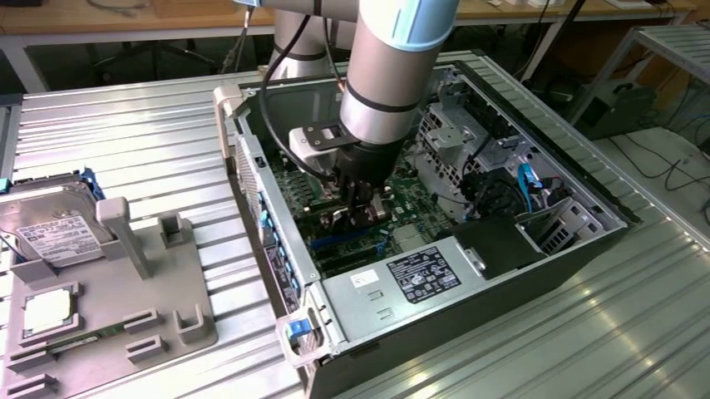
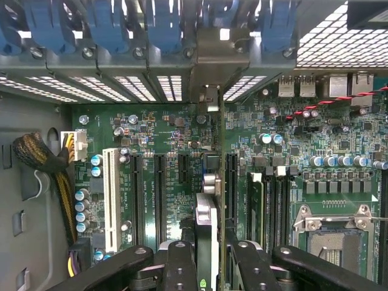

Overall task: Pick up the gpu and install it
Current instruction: 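Insert the gpu into the slot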

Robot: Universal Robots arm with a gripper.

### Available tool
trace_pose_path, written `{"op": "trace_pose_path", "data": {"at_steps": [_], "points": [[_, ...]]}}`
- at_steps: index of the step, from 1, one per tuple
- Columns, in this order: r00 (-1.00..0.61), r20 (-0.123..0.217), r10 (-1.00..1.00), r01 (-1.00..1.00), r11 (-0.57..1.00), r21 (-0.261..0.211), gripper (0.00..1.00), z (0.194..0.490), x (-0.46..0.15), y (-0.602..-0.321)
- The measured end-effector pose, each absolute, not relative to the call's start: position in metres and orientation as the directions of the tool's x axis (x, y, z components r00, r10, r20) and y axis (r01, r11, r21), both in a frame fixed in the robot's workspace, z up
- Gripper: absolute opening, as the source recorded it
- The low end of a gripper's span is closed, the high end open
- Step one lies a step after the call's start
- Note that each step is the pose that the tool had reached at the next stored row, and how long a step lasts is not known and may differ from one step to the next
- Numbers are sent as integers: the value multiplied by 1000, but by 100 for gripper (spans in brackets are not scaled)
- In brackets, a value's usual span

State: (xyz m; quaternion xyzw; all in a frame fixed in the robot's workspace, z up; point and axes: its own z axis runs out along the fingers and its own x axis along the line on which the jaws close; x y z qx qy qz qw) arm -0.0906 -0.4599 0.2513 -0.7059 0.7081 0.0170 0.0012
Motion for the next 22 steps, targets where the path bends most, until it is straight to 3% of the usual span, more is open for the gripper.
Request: {"op": "trace_pose_path", "data": {"at_steps": [22], "points": [[-3,-26,-1000,-1000,3,25,28,248,-92,-460]]}}
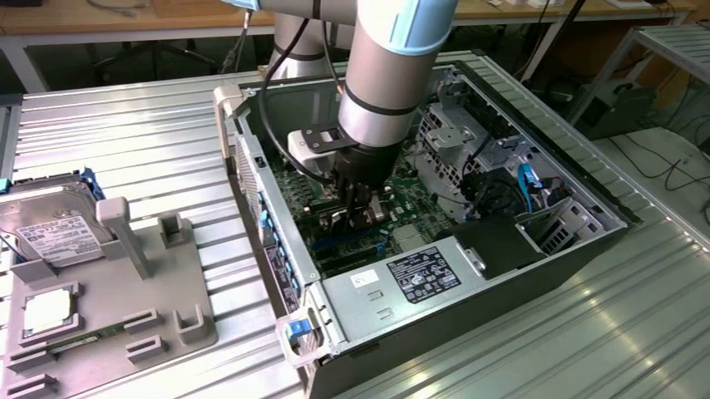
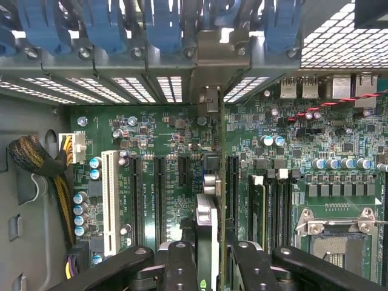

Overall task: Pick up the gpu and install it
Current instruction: 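Insert the gpu into the slot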

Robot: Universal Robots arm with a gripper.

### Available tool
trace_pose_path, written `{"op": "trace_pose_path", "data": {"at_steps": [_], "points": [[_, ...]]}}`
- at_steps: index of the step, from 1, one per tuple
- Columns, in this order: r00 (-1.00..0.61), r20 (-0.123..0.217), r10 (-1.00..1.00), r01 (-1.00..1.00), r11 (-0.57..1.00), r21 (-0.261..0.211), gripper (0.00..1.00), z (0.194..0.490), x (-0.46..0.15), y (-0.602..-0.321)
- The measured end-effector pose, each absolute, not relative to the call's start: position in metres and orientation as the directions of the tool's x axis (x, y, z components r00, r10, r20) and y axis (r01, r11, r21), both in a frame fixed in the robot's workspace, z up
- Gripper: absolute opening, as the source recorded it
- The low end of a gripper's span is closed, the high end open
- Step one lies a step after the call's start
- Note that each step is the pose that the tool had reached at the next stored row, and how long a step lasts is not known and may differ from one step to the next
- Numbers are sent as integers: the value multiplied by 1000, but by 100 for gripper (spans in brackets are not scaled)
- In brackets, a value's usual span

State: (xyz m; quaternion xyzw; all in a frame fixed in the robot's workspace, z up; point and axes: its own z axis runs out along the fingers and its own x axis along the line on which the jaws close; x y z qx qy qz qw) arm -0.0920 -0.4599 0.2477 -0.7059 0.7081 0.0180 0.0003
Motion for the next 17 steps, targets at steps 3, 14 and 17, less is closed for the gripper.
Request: {"op": "trace_pose_path", "data": {"at_steps": [3,14,17], "points": [[-3,-26,-1000,-1000,3,25,28,245,-92,-462],[-3,-26,-1000,-1000,3,25,28,236,-94,-459],[-3,-26,-1000,-1000,3,25,28,236,-94,-459]]}}
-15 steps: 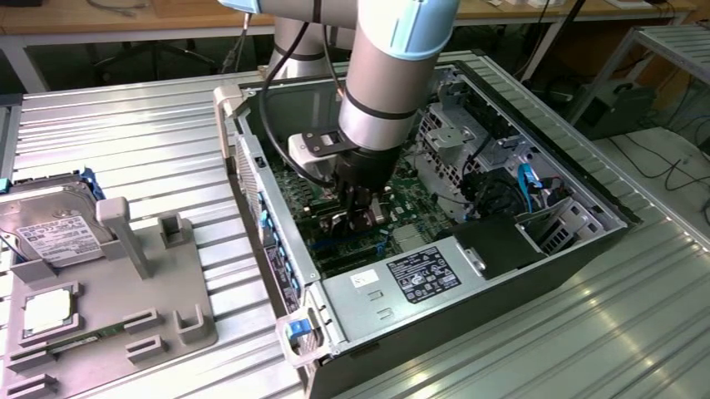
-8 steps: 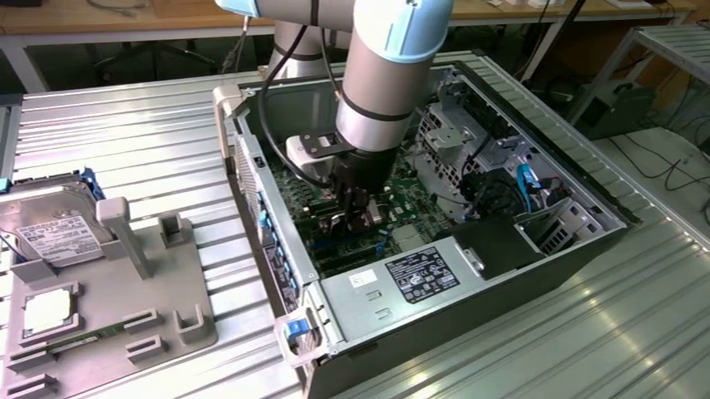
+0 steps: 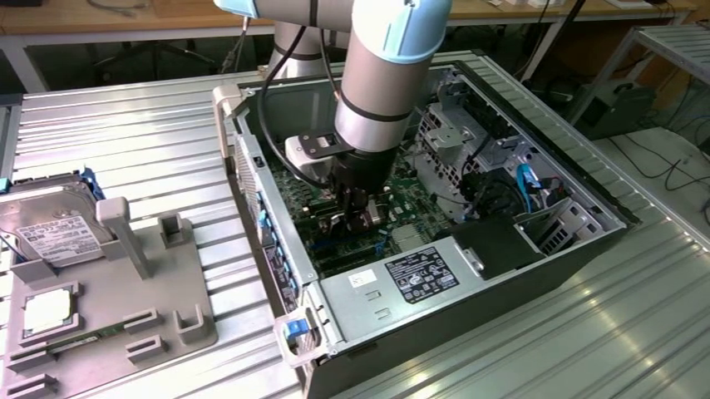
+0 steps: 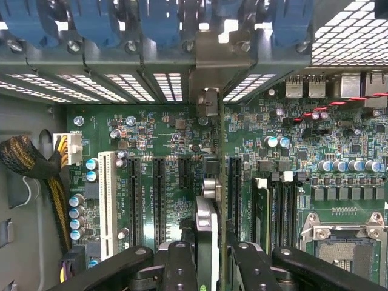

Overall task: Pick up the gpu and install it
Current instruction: 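Insert the gpu into the slot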

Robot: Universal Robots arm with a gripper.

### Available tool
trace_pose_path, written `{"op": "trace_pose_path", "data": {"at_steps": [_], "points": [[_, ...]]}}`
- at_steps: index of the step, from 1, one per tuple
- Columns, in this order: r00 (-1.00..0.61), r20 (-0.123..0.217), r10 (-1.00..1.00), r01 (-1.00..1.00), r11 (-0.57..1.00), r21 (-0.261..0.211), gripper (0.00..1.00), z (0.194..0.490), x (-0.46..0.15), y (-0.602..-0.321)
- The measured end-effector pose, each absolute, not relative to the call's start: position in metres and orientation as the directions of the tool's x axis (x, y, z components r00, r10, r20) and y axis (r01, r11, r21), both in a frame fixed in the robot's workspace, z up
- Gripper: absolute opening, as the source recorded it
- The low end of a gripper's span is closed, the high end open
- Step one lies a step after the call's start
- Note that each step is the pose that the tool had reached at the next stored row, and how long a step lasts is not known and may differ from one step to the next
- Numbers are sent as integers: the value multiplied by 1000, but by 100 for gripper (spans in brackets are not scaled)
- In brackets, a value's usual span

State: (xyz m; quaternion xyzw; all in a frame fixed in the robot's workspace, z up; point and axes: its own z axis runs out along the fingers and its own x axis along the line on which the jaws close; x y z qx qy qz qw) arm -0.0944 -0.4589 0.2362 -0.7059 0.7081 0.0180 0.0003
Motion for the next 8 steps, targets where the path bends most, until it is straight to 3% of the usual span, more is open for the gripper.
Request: {"op": "trace_pose_path", "data": {"at_steps": [8], "points": [[-3,-26,-1000,-1000,3,25,28,236,-94,-459]]}}
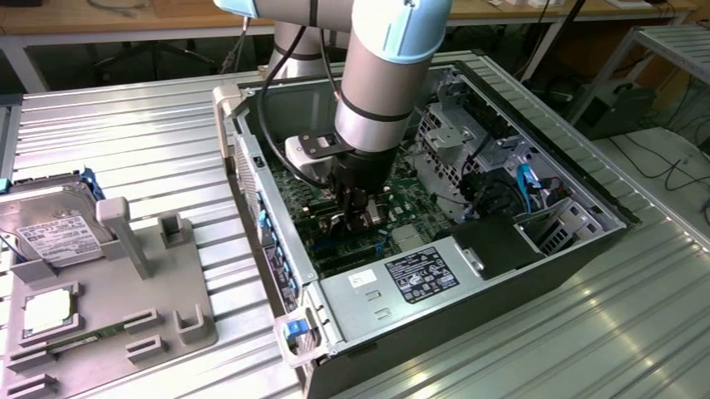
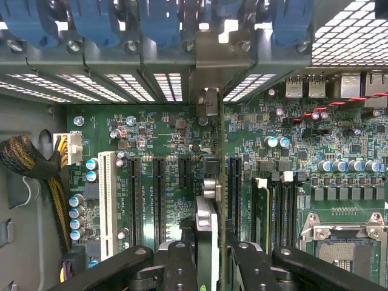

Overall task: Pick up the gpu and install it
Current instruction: 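Insert the gpu into the slot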

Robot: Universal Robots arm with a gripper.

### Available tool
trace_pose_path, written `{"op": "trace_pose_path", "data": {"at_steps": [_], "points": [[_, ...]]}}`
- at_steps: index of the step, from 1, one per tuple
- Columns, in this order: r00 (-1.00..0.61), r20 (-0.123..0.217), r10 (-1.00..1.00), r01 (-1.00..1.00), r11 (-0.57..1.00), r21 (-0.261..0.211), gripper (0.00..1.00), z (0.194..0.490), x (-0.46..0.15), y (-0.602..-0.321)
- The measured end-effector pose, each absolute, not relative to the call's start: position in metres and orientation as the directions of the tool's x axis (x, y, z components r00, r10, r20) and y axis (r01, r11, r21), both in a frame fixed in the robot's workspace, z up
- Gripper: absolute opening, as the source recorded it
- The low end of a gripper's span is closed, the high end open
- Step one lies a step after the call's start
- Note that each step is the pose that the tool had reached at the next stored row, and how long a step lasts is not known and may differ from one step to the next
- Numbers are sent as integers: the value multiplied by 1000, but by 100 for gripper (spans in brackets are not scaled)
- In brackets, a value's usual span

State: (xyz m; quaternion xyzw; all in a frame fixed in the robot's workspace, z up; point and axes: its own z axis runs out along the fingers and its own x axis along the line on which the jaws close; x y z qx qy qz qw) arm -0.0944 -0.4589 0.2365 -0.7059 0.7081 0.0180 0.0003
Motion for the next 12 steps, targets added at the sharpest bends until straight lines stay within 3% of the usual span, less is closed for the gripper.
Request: {"op": "trace_pose_path", "data": {"at_steps": [2,5,12], "points": [[-4,-30,-1000,-1000,3,24,29,236,-95,-458],[-4,-26,-1000,-1000,3,25,41,238,-94,-459],[-3,-26,-1000,-1000,3,25,41,266,-94,-458]]}}
